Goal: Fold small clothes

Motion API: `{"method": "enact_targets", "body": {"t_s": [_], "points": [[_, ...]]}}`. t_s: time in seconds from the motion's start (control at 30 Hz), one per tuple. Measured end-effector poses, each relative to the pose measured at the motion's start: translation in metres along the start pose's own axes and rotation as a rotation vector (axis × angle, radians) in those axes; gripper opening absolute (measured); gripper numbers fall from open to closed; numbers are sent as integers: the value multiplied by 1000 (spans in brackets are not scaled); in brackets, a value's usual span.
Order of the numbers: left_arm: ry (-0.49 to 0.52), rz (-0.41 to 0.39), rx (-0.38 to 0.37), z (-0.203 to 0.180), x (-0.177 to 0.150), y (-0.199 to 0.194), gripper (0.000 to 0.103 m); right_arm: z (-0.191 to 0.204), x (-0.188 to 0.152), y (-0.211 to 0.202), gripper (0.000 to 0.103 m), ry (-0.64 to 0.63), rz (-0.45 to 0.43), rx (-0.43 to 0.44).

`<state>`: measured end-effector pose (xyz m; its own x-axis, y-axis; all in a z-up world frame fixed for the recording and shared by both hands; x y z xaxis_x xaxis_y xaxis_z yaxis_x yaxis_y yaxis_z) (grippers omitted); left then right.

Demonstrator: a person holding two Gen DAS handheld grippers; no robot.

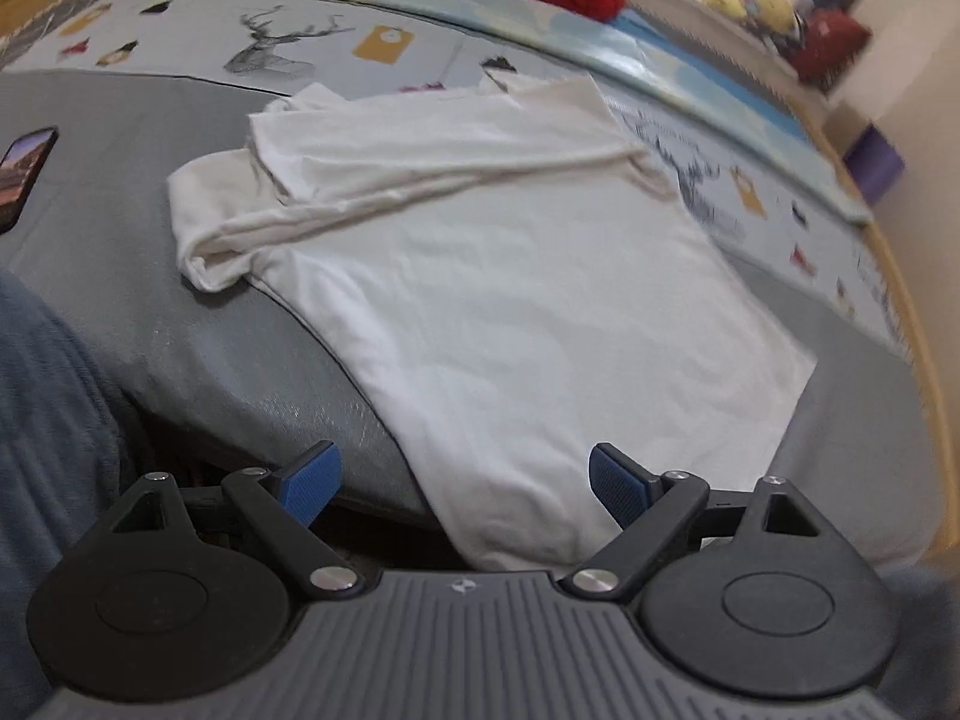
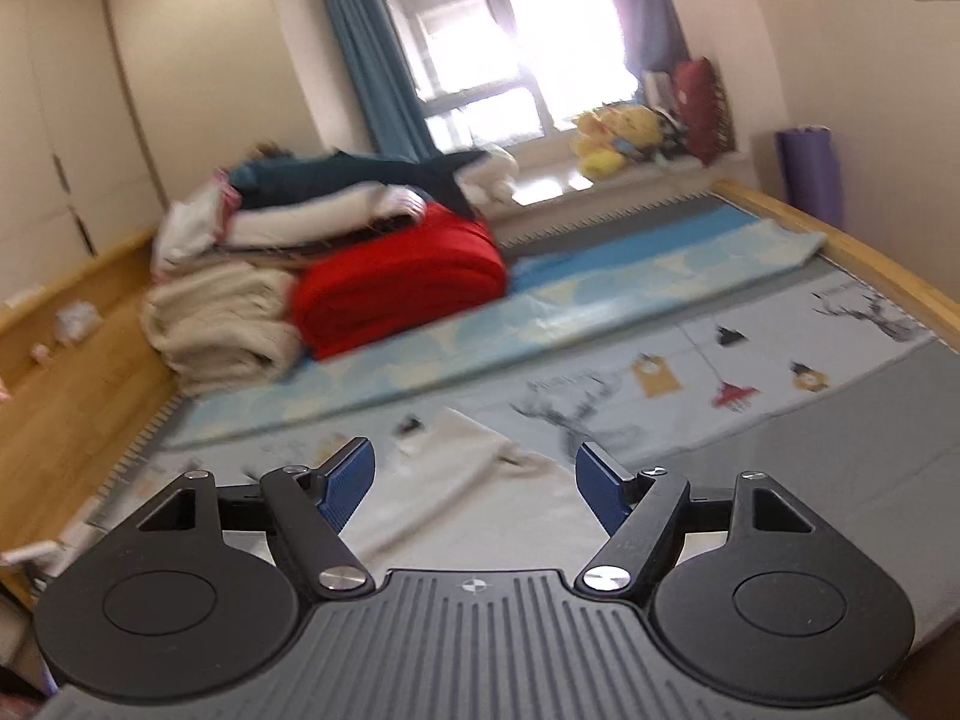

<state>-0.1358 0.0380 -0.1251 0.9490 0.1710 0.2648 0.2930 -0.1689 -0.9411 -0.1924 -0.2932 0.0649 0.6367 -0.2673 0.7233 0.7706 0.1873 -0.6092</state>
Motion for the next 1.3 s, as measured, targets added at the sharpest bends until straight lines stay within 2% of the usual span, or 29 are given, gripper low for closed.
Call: {"method": "enact_targets", "body": {"t_s": [0.07, 0.17, 0.23, 0.4, 0.53, 0.77, 1.03, 1.13, 1.2, 1.3], "points": [[48, 38, 10, -5, -9, 17, 93, -18, -7, 19, 76, 8, 31, -51], [73, 141, -11, -7, -16, 44, 93, -46, -17, 55, 75, 51, 93, -124], [75, 182, -24, -7, -20, 59, 93, -63, -26, 78, 75, 84, 133, -136], [116, 229, 16, -13, -27, 88, 93, -93, -48, 129, 75, 201, 232, -132], [144, 279, 27, -20, -29, 118, 93, -120, -60, 171, 75, 312, 312, -160], [168, 255, 116, -24, -30, 158, 93, -140, -65, 215, 75, 315, 362, -175], [202, 296, 100, -34, -29, 186, 92, -169, -65, 239, 75, 399, 400, -191], [184, 289, 76, -34, -25, 184, 86, -174, -69, 250, 75, 415, 436, -196], [165, 290, 52, -28, -22, 182, 75, -172, -72, 260, 75, 388, 489, -200], [111, 302, 28, -16, -20, 181, 68, -173, -77, 269, 75, 389, 530, -192]]}}
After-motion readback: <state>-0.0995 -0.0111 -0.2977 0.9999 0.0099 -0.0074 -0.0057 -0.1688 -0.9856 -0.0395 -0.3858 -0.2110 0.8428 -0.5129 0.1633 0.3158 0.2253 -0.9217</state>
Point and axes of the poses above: each gripper's, at about its wrist camera, not at the fingertips, and y roughly the way its jaws point, z to its left, x to its top, the point moved 1 cm from there along y, roughly the way its jaws point, and after that the axes turned 11 degrees about z, right-handed, at the moved point
